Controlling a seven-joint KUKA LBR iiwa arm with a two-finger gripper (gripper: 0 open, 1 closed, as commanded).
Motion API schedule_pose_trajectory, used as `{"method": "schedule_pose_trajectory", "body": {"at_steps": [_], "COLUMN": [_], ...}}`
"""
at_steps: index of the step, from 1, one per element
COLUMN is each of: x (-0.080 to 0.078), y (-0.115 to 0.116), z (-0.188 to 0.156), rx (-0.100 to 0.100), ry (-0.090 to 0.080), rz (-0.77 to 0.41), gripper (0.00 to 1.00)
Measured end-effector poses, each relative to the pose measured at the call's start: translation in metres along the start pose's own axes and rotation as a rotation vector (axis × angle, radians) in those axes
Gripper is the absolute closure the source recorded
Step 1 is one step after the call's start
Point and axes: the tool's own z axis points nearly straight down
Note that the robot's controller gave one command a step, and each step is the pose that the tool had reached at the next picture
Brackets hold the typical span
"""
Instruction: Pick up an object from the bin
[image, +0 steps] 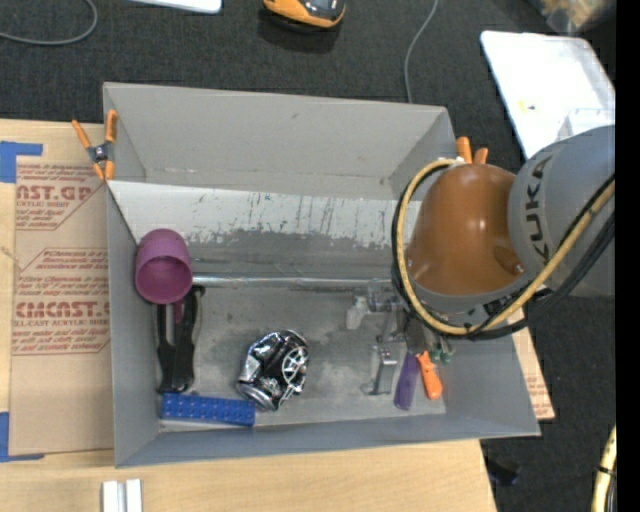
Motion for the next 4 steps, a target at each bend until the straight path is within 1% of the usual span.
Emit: {"method": "schedule_pose_trajectory", "body": {"at_steps": [1, 2, 3, 4], "x": [-0.002, -0.013, 0.003, -0.032], "y": [0.000, 0.041, 0.069, 0.142], "z": [-0.004, 0.065, 0.093, 0.095], "rx": [0.000, -0.002, -0.001, -0.002], "ry": [-0.008, -0.012, -0.016, -0.012], "rz": [0.000, 0.049, 0.201, 0.014], "gripper": [0.00, 0.00, 0.00, 1.00]}}
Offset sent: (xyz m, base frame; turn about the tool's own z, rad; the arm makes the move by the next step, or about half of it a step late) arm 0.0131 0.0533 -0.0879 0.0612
